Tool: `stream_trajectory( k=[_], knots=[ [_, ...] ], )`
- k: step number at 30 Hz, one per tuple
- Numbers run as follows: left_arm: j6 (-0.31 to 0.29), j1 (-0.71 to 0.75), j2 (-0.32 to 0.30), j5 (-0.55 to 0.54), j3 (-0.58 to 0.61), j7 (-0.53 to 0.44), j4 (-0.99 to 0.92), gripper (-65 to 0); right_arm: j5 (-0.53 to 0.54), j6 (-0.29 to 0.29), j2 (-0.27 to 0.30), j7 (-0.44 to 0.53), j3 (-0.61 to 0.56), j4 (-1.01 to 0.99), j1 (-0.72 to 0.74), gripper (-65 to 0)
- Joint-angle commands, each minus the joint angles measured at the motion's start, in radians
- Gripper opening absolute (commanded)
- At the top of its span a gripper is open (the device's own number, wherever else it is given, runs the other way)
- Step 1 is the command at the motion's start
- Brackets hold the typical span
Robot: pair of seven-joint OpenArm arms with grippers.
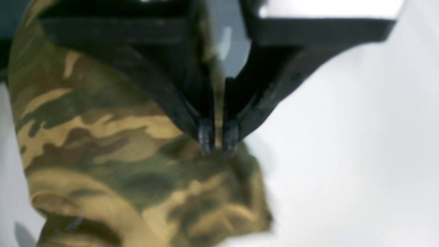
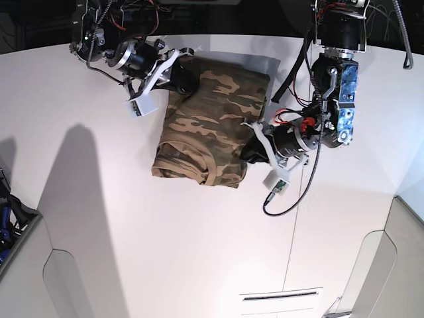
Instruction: Fold the T-shirt properly
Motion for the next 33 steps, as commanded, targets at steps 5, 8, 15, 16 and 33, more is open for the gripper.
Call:
stream_trajectory(
  k=[5, 8, 15, 16, 33],
  knots=[
    [0.001, 0.095, -0.080, -0.059, -0.143, 0.023, 0.198, -60.0, 0.068, 0.007, 0.080, -0.092, 0.037, 0.179, 0.000, -65.0],
    [0.000, 0.224, -0.113, -0.090, -0.257, 0.027, 0.303, -60.0, 0.124, 0.007, 0.150, -0.117, 0.076, 0.271, -0.026, -65.0],
    [0.000, 0.598, -0.101, -0.153, -0.435, 0.072, 0.549, -60.0, 0.266, 0.007, 0.296, -0.167, 0.167, 0.329, -0.144, -65.0],
    [0.000, 0.655, -0.101, -0.153, -0.444, 0.073, 0.568, -60.0, 0.286, 0.007, 0.312, -0.187, 0.174, 0.329, -0.166, -65.0],
    [-0.025, 1.121, -0.114, -0.135, -0.416, 0.175, 0.397, -60.0, 0.330, 0.007, 0.438, -0.267, 0.148, 0.177, -0.531, -65.0]
  ],
)
